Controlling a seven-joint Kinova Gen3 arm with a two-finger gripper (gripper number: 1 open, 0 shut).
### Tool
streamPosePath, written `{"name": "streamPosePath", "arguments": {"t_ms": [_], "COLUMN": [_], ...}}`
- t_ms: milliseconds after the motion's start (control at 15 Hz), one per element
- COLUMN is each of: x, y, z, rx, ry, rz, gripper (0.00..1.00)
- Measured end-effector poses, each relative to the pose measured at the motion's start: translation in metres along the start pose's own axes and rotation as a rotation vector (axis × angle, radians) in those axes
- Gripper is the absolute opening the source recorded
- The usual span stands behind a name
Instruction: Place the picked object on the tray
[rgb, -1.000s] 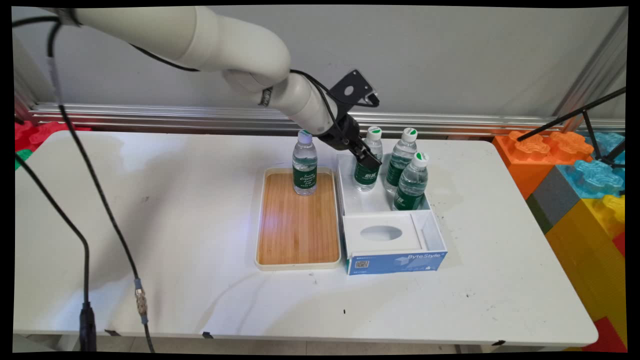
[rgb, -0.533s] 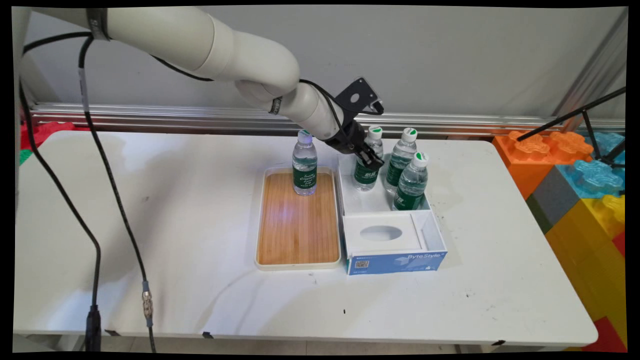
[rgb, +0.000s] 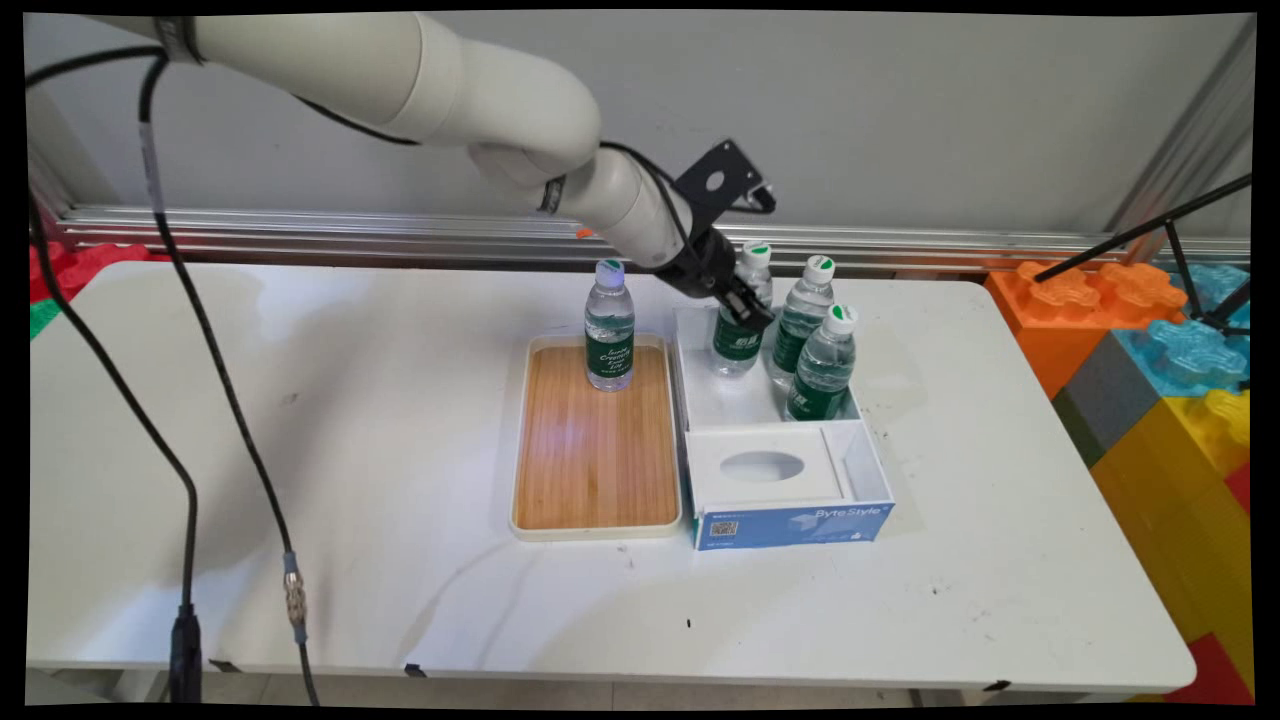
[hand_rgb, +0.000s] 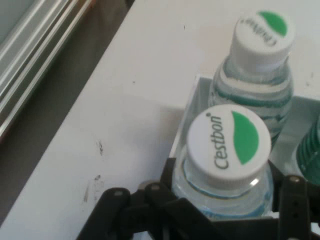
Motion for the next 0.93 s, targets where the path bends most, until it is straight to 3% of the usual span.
{"name": "streamPosePath", "arguments": {"t_ms": [533, 933], "x": [0.054, 0.062], "y": [0.018, 0.039], "z": [-0.075, -0.146], "rx": [0.031, 0.005], "ry": [-0.010, -0.068], "rz": [-0.061, -0.025], "gripper": [0.00, 0.00]}}
